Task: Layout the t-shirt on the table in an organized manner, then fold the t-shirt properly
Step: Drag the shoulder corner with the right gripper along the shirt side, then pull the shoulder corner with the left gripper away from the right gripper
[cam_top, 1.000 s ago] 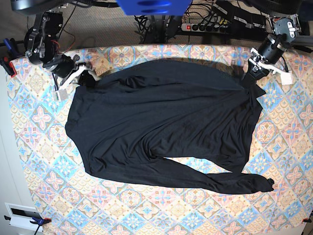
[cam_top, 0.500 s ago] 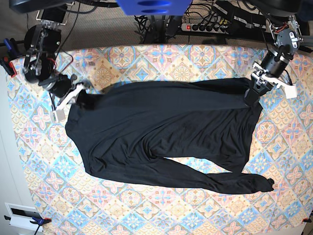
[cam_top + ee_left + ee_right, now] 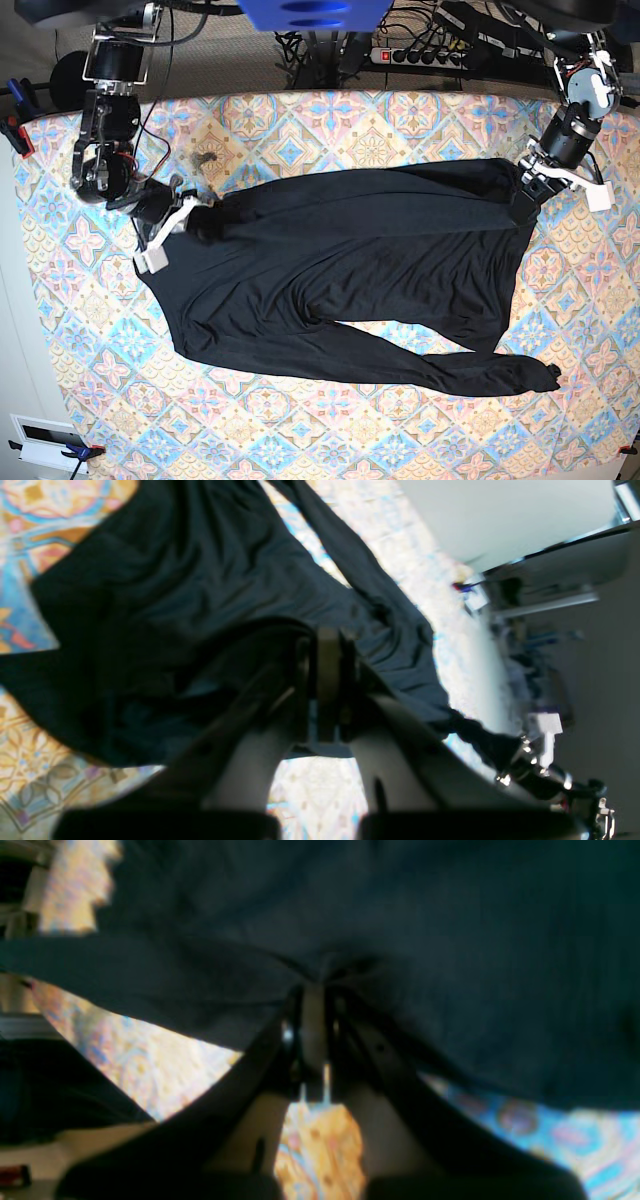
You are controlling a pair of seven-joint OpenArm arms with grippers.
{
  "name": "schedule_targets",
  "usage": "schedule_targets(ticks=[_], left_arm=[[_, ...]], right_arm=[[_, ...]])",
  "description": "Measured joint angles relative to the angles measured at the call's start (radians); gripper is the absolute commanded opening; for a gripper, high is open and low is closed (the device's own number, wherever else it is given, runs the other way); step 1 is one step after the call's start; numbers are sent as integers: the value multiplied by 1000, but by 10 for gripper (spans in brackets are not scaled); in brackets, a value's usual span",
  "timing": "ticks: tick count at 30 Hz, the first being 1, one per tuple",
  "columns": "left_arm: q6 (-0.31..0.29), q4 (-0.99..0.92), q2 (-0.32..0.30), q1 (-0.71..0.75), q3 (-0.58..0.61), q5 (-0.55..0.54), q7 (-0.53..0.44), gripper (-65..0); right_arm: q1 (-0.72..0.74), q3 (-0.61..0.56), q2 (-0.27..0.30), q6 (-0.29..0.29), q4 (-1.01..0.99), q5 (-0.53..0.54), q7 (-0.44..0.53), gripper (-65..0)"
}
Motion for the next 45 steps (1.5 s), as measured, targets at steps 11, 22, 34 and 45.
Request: schedule_targets(ticks=[11, 22, 34, 45], left_arm=[[0, 0, 0, 5, 0, 121, 0, -650], [-1, -2, 2, 5, 0, 219, 1, -617], [0, -114, 2, 0, 0, 222, 0, -303], [-8, -111, 35, 14, -105, 216, -2, -303]], right_arm=[[6, -16, -1, 3, -33, -263, 8, -650], [9, -17, -4, 3, -89, -254, 46, -643], [9, -51, -3, 7, -116, -239, 51, -290], [6, -51, -3, 5, 173, -250, 46, -242]])
